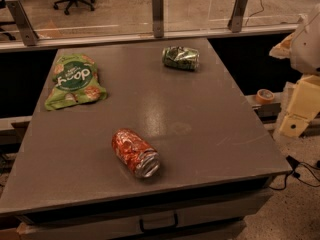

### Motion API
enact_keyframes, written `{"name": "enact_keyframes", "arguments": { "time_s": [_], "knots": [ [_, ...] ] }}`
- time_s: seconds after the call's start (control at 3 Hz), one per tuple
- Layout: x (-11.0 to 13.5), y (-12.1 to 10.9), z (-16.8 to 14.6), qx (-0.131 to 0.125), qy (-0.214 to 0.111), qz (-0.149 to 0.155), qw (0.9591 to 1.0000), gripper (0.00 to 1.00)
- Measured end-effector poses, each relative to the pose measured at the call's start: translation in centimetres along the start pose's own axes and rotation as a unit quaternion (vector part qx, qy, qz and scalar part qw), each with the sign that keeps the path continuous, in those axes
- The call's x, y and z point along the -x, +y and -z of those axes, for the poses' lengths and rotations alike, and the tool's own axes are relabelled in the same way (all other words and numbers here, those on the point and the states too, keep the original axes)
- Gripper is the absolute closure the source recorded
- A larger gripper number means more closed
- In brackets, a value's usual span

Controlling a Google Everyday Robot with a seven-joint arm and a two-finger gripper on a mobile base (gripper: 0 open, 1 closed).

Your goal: Move green rice chip bag near green can

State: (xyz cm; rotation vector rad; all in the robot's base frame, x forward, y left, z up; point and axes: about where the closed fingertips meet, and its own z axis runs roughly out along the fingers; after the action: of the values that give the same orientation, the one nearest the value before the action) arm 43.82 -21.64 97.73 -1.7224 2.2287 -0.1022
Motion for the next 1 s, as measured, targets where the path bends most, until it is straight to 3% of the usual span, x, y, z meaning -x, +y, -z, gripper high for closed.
{"name": "enact_keyframes", "arguments": {
  "time_s": [0.67, 1.0],
  "knots": [
    [0.5, -0.5, -0.1, -0.002, -0.011, 0.008, 0.9999, 0.00],
    [5.6, -2.1, -2.7, 0.005, -0.065, 0.049, 0.9967, 0.00]
  ]
}}
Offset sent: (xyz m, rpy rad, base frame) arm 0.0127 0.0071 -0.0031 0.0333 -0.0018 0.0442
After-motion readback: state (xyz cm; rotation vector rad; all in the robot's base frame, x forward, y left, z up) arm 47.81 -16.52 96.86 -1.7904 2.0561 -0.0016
